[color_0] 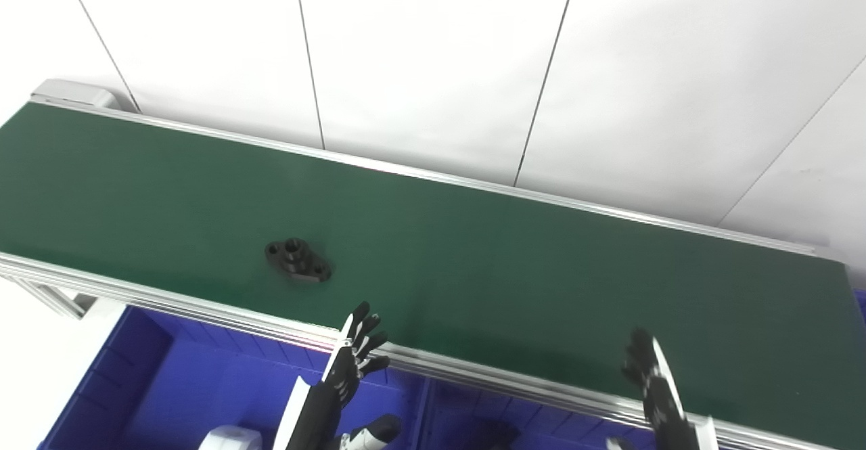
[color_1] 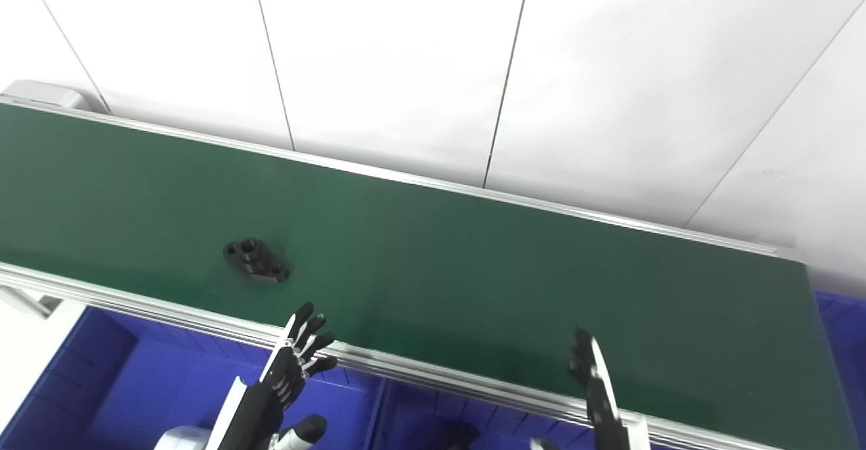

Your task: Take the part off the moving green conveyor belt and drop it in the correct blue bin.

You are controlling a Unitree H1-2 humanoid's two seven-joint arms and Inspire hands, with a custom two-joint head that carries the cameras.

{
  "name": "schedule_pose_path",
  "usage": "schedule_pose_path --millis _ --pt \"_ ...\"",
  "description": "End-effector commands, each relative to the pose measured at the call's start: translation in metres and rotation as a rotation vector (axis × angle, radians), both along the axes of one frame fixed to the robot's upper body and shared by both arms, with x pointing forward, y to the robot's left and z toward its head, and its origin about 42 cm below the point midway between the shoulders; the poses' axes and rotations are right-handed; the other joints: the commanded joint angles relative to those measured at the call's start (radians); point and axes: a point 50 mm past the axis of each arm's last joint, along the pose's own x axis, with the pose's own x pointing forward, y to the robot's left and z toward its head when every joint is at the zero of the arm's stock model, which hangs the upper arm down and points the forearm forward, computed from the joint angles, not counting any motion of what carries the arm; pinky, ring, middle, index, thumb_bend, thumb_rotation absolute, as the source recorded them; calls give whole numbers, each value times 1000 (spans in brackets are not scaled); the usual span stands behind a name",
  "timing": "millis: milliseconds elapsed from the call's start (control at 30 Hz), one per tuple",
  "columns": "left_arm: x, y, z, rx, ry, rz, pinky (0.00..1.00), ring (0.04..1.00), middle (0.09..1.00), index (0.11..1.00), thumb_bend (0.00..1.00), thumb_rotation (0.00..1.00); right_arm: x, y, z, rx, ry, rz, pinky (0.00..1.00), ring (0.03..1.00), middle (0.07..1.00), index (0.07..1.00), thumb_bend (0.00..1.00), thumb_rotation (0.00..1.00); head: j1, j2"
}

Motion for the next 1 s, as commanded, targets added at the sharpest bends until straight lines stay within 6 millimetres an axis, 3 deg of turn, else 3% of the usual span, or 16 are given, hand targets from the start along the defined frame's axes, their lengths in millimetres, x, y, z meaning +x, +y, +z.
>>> schedule_pose_path --millis 0,167,333,467,633,967 --pt "-4 2 7 3 -22 -1 842 926 979 1000 711 782 15 13 16 3 -50 7 871 954 979 973 829 860 2 0" --pt "-4 -1 1 47 -10 16 836 920 969 1000 680 795 42 37 23 -41 -40 29 861 960 972 969 861 847 9 7" --pt "0 -4 -4 59 7 45 861 926 971 1000 641 821 66 60 28 -88 -34 63 779 884 934 931 856 782 7 14" --pt "-1 -7 -6 48 11 59 862 931 976 1000 638 834 87 82 34 -170 -48 77 770 883 928 927 857 766 6 17" --pt "-2 -13 -5 25 4 60 853 926 975 1000 627 849 115 106 40 -247 -60 73 681 829 909 915 873 648 6 17" --pt "-3 -27 2 -2 -12 58 822 905 960 1000 630 857 158 146 49 -460 -95 95 693 840 901 915 872 519 16 28"
